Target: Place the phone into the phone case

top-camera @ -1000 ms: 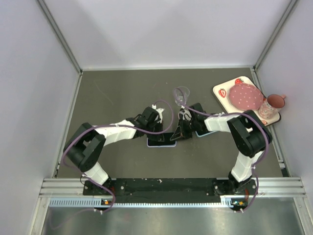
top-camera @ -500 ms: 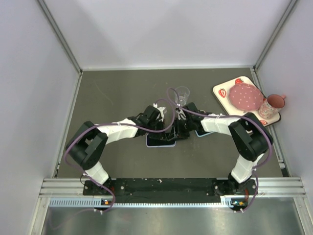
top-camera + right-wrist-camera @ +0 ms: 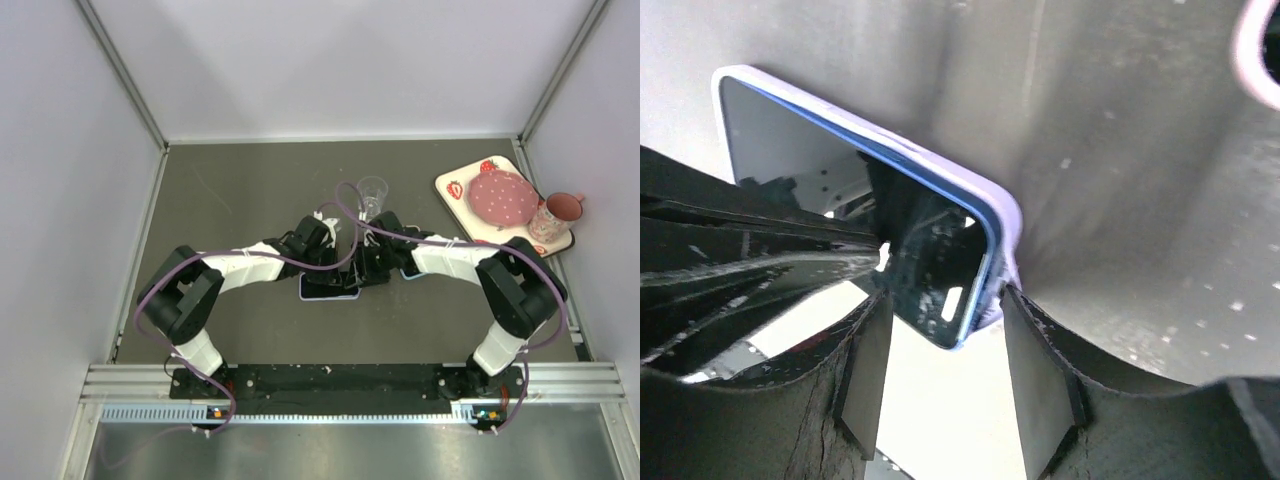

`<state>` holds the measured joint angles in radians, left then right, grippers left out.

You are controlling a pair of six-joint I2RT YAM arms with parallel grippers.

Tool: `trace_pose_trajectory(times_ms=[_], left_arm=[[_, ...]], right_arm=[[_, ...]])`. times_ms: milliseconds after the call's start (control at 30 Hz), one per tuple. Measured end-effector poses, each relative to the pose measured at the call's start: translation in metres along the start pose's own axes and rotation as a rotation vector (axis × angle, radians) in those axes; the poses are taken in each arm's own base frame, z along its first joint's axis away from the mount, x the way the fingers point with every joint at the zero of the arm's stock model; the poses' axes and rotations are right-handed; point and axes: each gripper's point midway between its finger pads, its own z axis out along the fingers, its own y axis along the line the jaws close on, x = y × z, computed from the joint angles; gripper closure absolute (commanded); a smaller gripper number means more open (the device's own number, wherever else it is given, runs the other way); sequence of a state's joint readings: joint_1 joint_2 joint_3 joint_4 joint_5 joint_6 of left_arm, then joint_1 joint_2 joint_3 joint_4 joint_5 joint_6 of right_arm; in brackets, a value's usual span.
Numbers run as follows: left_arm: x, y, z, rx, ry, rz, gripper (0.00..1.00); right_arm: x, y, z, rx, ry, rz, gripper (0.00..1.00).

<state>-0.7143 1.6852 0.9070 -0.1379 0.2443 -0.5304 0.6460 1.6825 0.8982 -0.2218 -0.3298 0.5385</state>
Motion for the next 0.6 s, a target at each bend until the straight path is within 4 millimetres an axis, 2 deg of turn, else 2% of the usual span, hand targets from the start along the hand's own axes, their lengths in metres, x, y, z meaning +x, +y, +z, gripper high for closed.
trace_pose_trajectory(times_ms=[267, 333, 467, 600], left_arm=[[0.0, 0.001, 0.002, 0.002, -0.011, -0.004, 1.0], [0.0, 0.001, 0.002, 0.003, -0.016, -0.005, 1.0], [-0.001, 0.001, 0.002, 0.006, -0.025, -0.005, 1.0], [-0.001, 0.002, 0.001, -0.002, -0.036, -0.006, 1.0]], right_arm=[[0.008, -0.027, -0.017, 0.146, 0.011, -0.018, 0.51], [0.011, -0.03, -0.022, 0.164, 0.017, -0.017, 0.48], [0.009, -0.027, -0.034, 0.146, -0.001, -0.016, 0.45], [0.003, -0.019, -0.047, 0.043, -0.035, 0.018, 0.44]])
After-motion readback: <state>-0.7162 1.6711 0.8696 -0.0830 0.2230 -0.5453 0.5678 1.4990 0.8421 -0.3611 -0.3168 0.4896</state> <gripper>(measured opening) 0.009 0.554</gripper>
